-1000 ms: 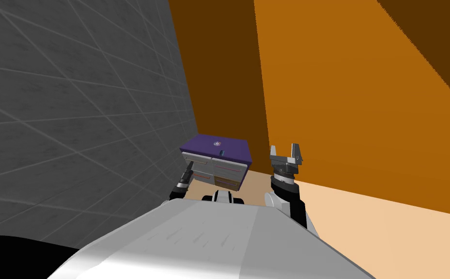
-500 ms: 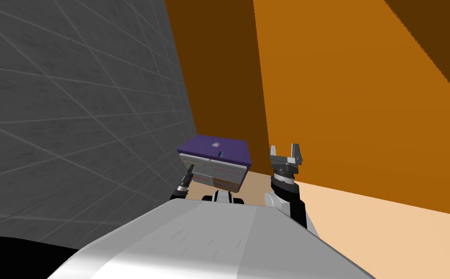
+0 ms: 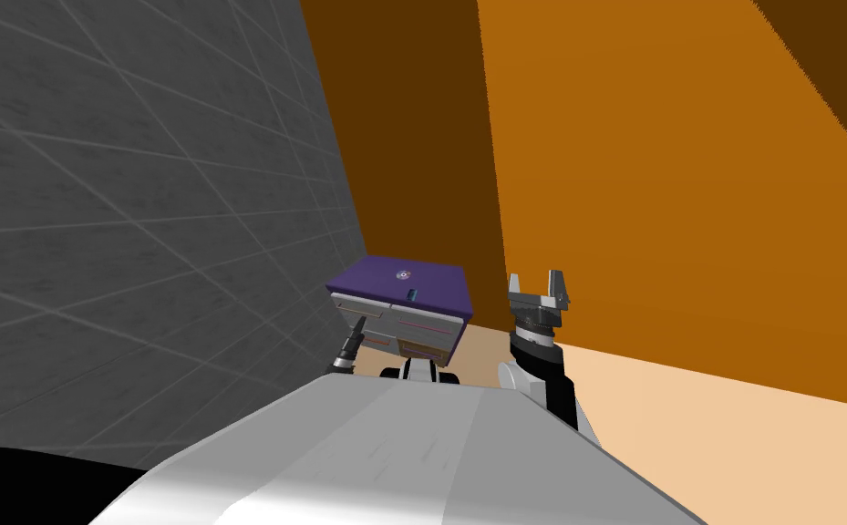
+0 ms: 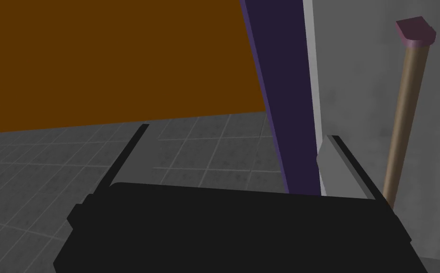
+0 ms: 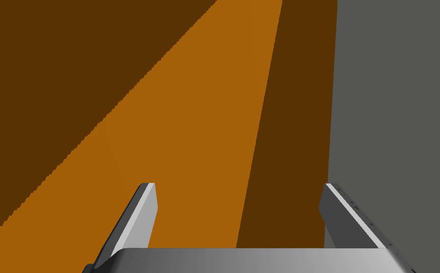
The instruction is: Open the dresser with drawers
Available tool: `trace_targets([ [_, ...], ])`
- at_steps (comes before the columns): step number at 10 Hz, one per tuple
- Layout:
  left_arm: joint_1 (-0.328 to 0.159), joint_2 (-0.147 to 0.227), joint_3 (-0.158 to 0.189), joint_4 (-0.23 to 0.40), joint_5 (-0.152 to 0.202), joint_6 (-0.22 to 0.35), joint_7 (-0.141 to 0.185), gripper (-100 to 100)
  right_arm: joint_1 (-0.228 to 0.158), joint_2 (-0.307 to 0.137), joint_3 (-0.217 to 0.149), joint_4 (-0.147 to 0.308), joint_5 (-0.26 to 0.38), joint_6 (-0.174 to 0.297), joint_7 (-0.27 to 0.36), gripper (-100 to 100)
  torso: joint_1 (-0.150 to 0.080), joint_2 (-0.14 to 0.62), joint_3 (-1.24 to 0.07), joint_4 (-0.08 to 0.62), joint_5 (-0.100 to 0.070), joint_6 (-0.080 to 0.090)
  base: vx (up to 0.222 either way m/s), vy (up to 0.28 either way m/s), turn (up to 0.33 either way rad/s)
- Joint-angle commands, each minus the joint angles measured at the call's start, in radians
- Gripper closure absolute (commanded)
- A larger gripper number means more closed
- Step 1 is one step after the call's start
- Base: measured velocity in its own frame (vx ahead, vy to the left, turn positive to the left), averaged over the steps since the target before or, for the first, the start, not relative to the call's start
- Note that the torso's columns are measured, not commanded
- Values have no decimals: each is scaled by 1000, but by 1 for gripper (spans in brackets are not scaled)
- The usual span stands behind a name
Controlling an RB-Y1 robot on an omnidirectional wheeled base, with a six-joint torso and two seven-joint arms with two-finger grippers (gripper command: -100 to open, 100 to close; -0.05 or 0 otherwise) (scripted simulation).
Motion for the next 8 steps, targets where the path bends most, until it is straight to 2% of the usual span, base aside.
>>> trace_targets([
  [1,-8,-9,-2,79,-9,-50,-1,-100,0,0,0,0,0,0,0,0,1,1,0,0,0,0,59,-20,-23],
  [2,-8,-9,-2,98,-9,-50,-1,-100,0,0,0,0,0,0,0,0,1,0,0,0,0,0,50,-24,-13],
  [3,-14,-16,-2,130,-15,-82,-2,-100,0,0,0,0,0,0,0,0,1,1,0,0,0,0,75,-20,-16],
  [4,-14,-16,-2,154,-15,-82,-2,-100,0,0,0,0,0,0,0,0,1,-1,-1,0,0,0,67,-14,-12],
  [7,-26,-32,-3,249,-26,-142,-3,-100,0,0,0,0,0,0,0,0,1,1,0,0,0,0,59,-15,-17],
  [8,-26,-32,-3,258,-26,-142,-3,-100,0,0,0,0,0,0,0,0,1,0,0,0,0,0,44,-12,-10],
])
